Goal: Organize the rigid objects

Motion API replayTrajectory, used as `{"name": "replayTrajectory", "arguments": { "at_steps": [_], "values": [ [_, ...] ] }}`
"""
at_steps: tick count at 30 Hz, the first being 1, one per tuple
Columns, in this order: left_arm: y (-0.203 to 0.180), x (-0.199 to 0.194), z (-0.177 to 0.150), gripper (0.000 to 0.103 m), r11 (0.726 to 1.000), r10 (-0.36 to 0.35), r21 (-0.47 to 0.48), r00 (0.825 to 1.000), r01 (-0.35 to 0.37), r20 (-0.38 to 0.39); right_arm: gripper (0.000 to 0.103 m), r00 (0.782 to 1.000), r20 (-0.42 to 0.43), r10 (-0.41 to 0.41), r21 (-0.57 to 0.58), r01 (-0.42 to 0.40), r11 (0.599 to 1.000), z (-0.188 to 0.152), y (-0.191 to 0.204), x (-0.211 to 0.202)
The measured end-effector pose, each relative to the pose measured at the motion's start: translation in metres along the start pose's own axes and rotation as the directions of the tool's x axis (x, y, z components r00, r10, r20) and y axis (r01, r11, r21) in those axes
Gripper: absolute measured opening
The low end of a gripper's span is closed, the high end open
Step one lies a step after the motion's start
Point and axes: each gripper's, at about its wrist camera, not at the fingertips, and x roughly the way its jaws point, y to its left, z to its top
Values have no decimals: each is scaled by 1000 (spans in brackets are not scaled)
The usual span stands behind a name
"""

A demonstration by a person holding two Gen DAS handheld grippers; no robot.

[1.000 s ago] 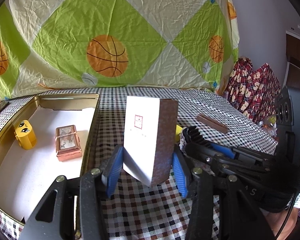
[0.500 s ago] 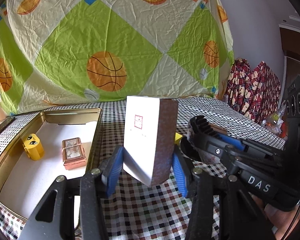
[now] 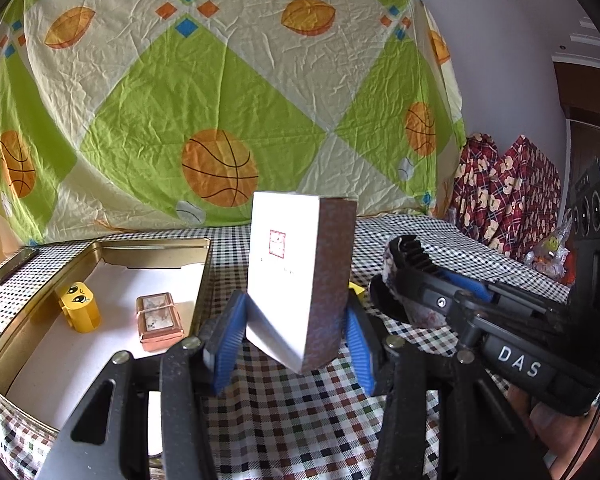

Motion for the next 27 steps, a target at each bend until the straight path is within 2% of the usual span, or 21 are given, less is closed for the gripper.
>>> {"name": "replayTrajectory", "arguments": {
  "at_steps": [11, 21, 27],
  "values": [
    [4, -5, 1, 47, 1000, -19, -12, 1000, 19, 25, 30, 1000, 11, -1, 0, 1, 1000, -1, -1, -2],
    [14, -20, -2, 47, 1000, 4, -26, 997, -2, 80, 30, 998, 62, -10, -12, 11, 1000, -2, 2, -10],
    [23, -23, -3, 47, 999, 22, -43, 996, -19, 85, 30, 996, 83, -17, -17, 18, 1000, -2, 4, -14]
  ]
}}
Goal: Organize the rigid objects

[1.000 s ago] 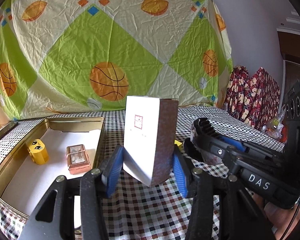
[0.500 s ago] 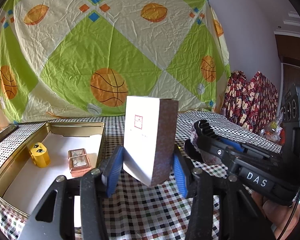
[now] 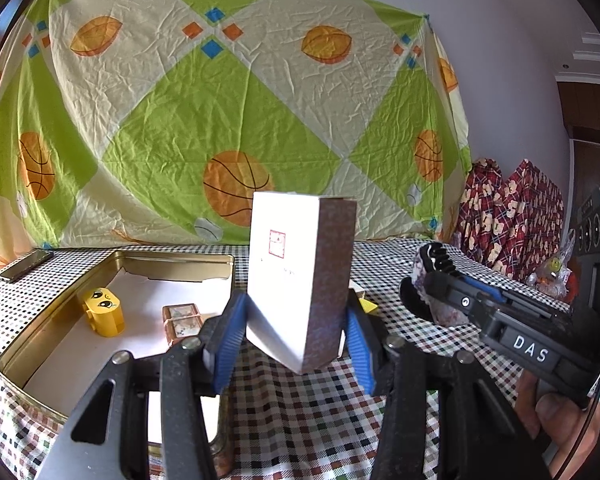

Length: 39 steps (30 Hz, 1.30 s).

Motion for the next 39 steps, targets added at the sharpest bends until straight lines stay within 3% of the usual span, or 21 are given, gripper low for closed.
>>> {"name": "replayTrajectory", "arguments": {
  "at_steps": [29, 39],
  "values": [
    [33, -10, 1, 47, 996, 82, -36, 997, -82, 8, 30, 999, 12, 36, -48, -35, 998, -6, 42, 9],
    [49, -13, 1, 47, 993, 105, -55, 994, -105, 3, 30, 997, -8, 83, -66, -83, 994, -8, 62, 17]
  ]
}}
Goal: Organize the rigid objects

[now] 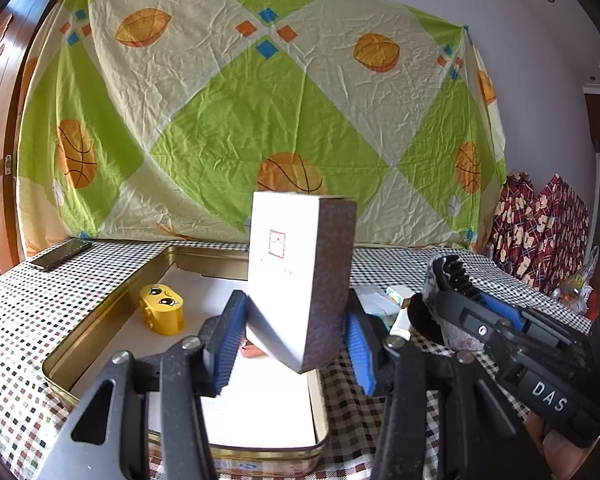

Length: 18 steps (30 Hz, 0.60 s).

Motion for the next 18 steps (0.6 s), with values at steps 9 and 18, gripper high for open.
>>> {"name": "replayTrajectory", "arguments": {
  "at_steps": [9, 18],
  "values": [
    [11, -1, 1, 47, 1000, 22, -4, 1000, -22, -2, 30, 1000, -8, 26, -20, -27, 999, -1, 17, 6],
    [30, -4, 1, 47, 998, 49, -26, 999, -49, -8, 30, 999, -20, 47, -26, -47, 999, -1, 31, 13]
  ]
}}
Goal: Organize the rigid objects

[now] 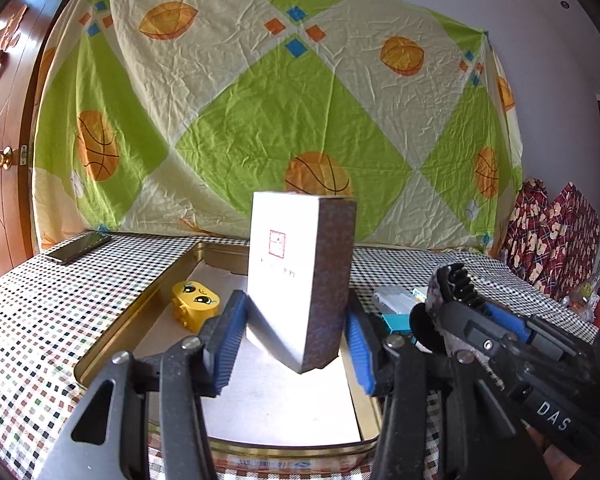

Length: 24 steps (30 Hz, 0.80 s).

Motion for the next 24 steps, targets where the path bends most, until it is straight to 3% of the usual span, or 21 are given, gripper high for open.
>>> {"name": "replayTrajectory", "arguments": {
  "at_steps": [24],
  "values": [
    [30, -1, 3, 47, 998, 58, -38, 998, -58, -19, 30, 998, -24, 52, -29, -53, 998, -1, 27, 15]
  ]
}}
